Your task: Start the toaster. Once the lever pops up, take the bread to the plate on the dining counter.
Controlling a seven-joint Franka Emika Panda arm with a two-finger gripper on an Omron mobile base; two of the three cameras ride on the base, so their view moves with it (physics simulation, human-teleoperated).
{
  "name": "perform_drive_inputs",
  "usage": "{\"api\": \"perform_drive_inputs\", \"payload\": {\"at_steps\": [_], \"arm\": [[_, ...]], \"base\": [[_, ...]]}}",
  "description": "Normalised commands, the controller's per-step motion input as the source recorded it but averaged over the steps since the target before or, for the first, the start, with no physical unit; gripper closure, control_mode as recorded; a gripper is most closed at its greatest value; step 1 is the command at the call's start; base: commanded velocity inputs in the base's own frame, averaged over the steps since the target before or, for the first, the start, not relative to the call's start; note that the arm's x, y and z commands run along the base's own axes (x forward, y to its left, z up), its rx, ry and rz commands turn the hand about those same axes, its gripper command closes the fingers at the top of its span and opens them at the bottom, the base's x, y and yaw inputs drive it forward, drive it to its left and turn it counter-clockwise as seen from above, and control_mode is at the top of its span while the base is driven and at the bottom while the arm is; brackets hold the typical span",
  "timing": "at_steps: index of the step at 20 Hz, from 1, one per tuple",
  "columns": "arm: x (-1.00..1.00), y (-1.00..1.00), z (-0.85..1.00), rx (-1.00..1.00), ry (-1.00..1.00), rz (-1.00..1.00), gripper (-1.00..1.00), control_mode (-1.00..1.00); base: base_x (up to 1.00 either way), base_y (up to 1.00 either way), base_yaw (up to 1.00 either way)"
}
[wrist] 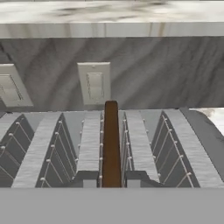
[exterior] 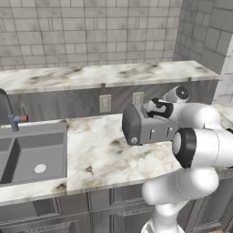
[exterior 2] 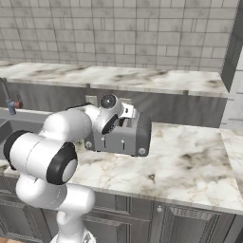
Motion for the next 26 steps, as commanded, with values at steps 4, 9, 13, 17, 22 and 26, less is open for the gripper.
{"api": "perform_drive_inputs", "payload": {"at_steps": [4, 9, 13, 17, 22, 26], "arm": [[-0.06, -0.01, 0.59, 0.00, -0.05, 0.00, 1.00, -1.00], [-0.20, 0.00, 0.91, 0.00, -0.01, 0.00, 1.00, -1.00], [-0.42, 0.00, 0.90, -0.01, 0.00, -0.01, 1.00, -1.00], [-0.84, 0.04, 0.61, 0.00, 0.01, -0.02, 1.00, -1.00], [-0.92, 0.24, 0.19, 0.00, 0.01, -0.05, 1.00, -1.00], [-0.71, 0.20, 0.21, 0.00, 0.01, -0.03, 1.00, -1.00]], "base": [[0.00, 0.00, 0.00], [0.00, 0.00, 0.00], [0.00, 0.00, 0.00], [0.00, 0.00, 0.00], [0.00, 0.00, 0.00], [0.00, 0.00, 0.00]]}}
